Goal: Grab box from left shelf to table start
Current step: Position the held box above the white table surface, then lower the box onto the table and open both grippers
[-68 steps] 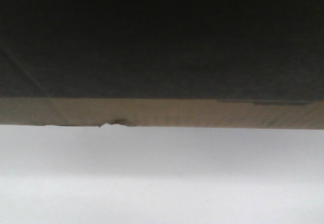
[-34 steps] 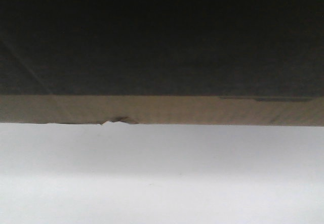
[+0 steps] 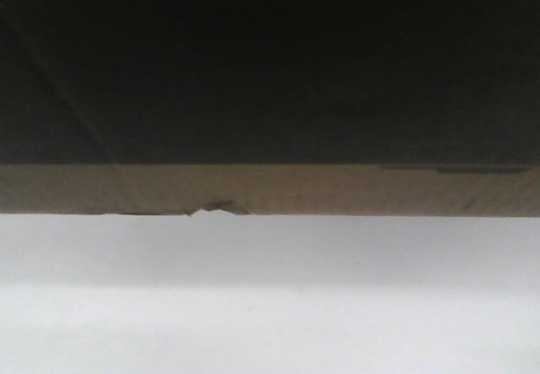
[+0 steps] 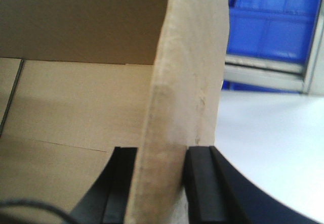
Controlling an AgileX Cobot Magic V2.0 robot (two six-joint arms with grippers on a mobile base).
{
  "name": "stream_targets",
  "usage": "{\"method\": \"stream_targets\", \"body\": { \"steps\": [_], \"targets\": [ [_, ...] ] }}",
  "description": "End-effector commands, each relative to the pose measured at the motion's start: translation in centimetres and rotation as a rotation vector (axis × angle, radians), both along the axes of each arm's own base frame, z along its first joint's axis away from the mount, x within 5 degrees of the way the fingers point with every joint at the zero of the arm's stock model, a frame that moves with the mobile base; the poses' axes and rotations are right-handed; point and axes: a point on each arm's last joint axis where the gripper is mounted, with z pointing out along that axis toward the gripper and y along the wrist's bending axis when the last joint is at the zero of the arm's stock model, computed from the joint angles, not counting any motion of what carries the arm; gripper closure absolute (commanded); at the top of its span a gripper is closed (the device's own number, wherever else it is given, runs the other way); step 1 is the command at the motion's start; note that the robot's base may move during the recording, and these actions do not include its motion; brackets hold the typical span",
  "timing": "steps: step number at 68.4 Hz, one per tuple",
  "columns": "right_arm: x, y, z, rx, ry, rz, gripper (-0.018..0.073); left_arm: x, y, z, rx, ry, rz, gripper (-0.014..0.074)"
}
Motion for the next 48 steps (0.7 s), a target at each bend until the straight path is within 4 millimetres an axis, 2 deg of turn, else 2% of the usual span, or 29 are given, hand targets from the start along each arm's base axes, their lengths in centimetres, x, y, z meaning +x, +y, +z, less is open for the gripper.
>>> {"method": "stream_targets", "body": {
  "steps": [1, 11, 20, 30, 39, 48],
  "targets": [
    [2.2, -0.6, 2.6, -0.031, -0.092, -0.068, 0.0502, 3.0, -1.0, 2.1, -0.035, -0.111, 0.014, 0.0685],
    [6.6, -0.4, 2.8, -0.047, 0.067, -0.052, 0.0502, 8.4, -2.9, 1.4, 0.011, -0.011, 0.015, 0.0685],
    [10.8, -0.4, 1.5, -0.051, 0.196, -0.049, 0.0502, 12.8, -4.5, 0.1, 0.055, 0.068, 0.018, 0.0685],
    [14.4, -0.4, 0.0, -0.056, 0.299, -0.047, 0.0502, 17.1, -6.2, -2.3, 0.095, 0.186, 0.018, 0.0685],
    [17.2, -0.4, -1.6, -0.078, 0.377, -0.038, 0.0502, 20.0, -6.9, -4.6, 0.114, 0.279, 0.038, 0.0685],
    [19.4, -0.4, -3.1, -0.116, 0.438, -0.020, 0.0502, 22.0, -6.4, -6.2, 0.110, 0.346, 0.091, 0.0685]
  ]
}}
